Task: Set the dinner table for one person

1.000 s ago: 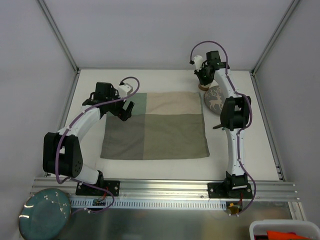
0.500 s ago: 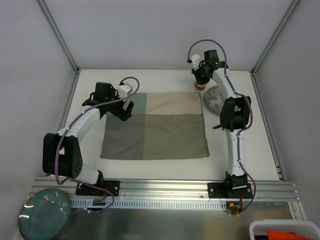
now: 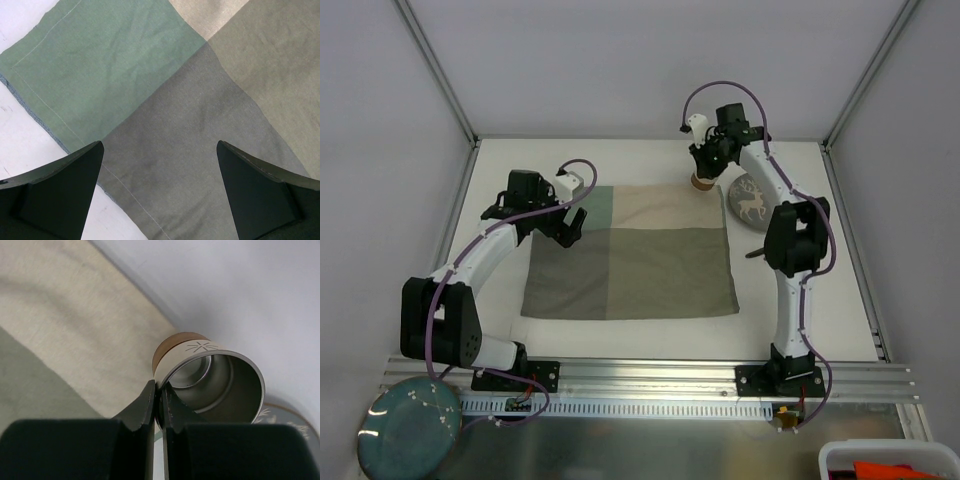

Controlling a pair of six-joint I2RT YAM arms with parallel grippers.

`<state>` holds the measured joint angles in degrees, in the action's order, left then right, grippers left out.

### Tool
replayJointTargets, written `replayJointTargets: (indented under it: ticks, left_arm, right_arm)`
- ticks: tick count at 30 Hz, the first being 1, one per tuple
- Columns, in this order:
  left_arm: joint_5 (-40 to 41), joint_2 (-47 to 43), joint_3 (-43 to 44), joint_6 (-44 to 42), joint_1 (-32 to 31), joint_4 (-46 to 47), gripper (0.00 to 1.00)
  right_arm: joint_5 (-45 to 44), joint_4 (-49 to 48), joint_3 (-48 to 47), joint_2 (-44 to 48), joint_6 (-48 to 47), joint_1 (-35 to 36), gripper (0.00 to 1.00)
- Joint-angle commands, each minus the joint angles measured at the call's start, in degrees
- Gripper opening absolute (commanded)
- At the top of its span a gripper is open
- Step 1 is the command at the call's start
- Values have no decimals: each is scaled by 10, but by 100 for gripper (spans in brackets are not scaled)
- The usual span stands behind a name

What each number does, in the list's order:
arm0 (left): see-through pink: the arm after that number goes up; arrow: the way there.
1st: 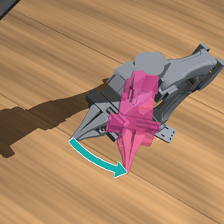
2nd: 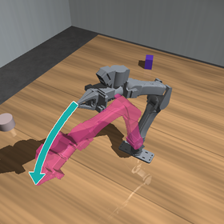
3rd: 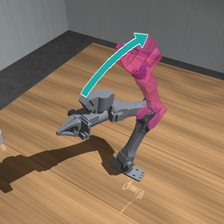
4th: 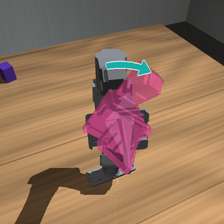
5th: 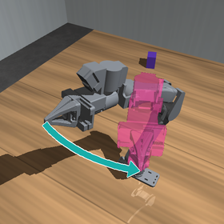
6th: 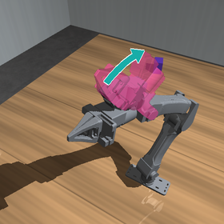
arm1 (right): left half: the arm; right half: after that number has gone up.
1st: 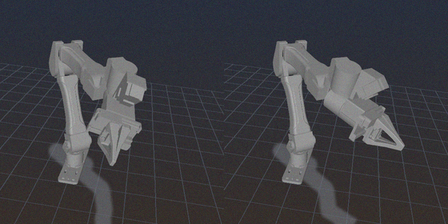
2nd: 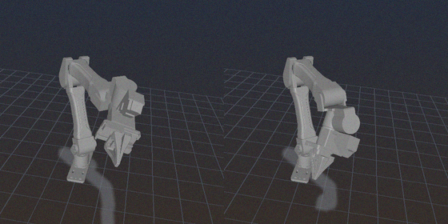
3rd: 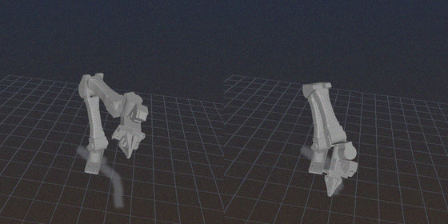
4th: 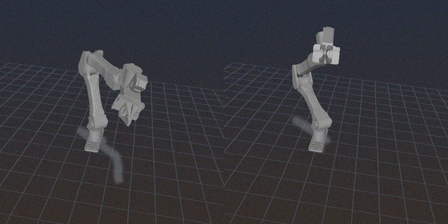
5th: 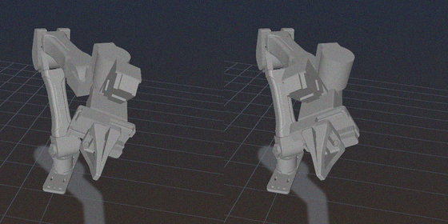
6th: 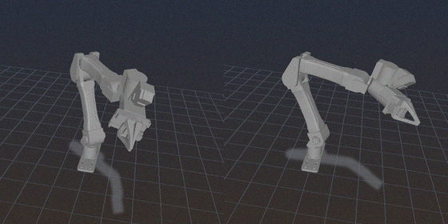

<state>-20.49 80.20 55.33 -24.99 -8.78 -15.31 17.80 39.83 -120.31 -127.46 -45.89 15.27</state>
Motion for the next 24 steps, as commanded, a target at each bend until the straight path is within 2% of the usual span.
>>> replayJointTargets:
  ticks: [1,10,18,19,20,21,22,24]
  left_arm:
    - [-14,-24,-7,-1,3,13,99]
    - [-18,-36,-23,-1,3,19,99]
    - [-21,-44,-35,-1,3,22,99]
    - [-21,-46,-36,-1,3,21,99]
    - [-20,-47,-38,-2,3,22,99]
    - [-20,-50,-40,-4,3,22,99]
    - [-19,-50,-43,-5,3,22,99]
    - [-18,-52,-46,-9,3,22,99]
  right_arm:
    - [24,-19,58,66,17,12,0]
    - [41,-60,185,124,27,27,0]
    - [50,-77,223,122,31,36,0]
    - [48,-78,224,119,32,37,2]
    - [48,-78,223,116,32,36,9]
    - [47,-78,222,112,30,36,20]
    - [47,-82,223,110,33,36,39]
    - [47,-83,217,104,32,37,44]
